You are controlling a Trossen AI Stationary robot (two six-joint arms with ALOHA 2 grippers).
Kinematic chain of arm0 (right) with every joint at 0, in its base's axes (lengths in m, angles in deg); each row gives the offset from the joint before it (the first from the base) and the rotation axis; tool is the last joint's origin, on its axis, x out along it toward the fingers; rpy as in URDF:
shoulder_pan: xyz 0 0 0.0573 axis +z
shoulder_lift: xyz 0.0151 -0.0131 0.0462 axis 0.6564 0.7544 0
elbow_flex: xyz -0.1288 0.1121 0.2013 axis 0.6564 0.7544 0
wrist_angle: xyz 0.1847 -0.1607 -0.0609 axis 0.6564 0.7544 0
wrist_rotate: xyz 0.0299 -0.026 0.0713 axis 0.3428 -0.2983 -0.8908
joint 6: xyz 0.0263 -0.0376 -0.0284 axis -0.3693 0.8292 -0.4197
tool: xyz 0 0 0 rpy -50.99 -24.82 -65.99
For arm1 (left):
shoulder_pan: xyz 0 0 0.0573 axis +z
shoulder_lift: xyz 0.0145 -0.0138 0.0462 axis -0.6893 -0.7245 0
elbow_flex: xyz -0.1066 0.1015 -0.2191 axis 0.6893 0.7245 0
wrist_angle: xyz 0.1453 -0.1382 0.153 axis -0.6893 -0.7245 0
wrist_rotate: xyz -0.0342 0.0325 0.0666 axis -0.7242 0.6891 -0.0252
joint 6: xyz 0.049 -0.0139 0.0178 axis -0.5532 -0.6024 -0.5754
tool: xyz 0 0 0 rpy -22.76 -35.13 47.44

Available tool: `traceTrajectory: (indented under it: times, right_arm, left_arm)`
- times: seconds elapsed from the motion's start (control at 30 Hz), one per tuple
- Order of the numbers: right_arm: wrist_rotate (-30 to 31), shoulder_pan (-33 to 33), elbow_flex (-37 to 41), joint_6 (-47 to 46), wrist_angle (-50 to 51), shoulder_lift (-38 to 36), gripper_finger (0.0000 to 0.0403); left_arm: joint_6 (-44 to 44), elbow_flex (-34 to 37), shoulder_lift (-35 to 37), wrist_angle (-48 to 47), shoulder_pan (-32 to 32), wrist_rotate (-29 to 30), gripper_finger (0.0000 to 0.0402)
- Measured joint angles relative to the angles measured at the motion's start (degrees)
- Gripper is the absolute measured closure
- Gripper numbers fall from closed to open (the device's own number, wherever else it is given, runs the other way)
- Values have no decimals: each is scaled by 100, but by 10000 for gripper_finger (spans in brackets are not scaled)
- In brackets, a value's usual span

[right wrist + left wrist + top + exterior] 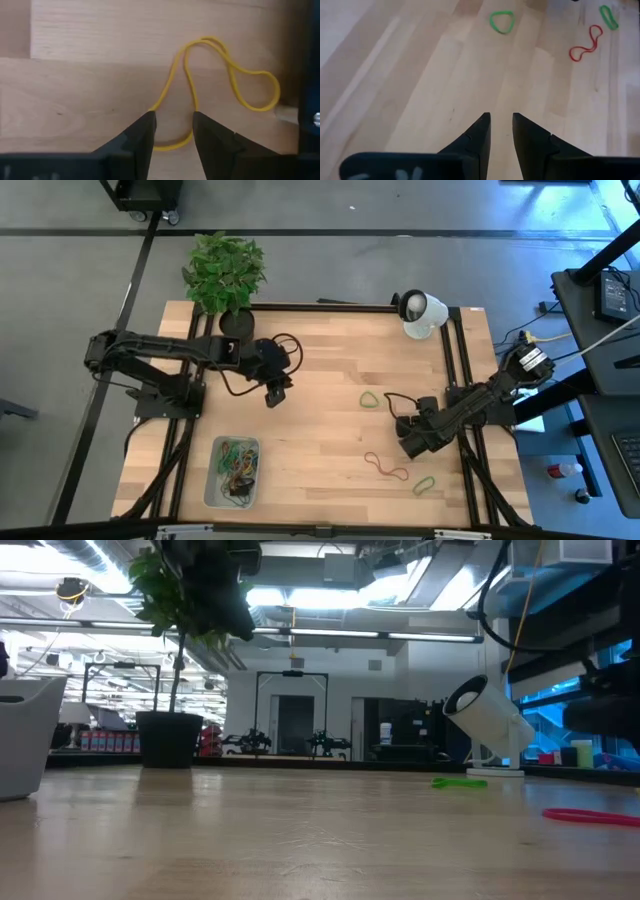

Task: Pick and place rubber bands into bin
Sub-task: Put the yellow rubber band into the bin

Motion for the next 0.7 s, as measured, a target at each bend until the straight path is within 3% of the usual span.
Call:
traceTrajectory:
  times: [0.1,0.27,0.5,0.7]
  right_arm:
    - [22,-2,-46,326,-12,20,290]
    - [138,-11,-248,750,-36,82,389]
    - [150,-3,-860,1225,99,95,399]
    - [720,80,-1451,1606,612,99,401]
  left_arm:
    - [-115,0,0,18,57,2,327]
    - [-410,0,-2,373,39,-5,323]
    - [-654,0,-4,1522,-1,-9,301]
    - [-566,0,-4,1904,-73,39,250]
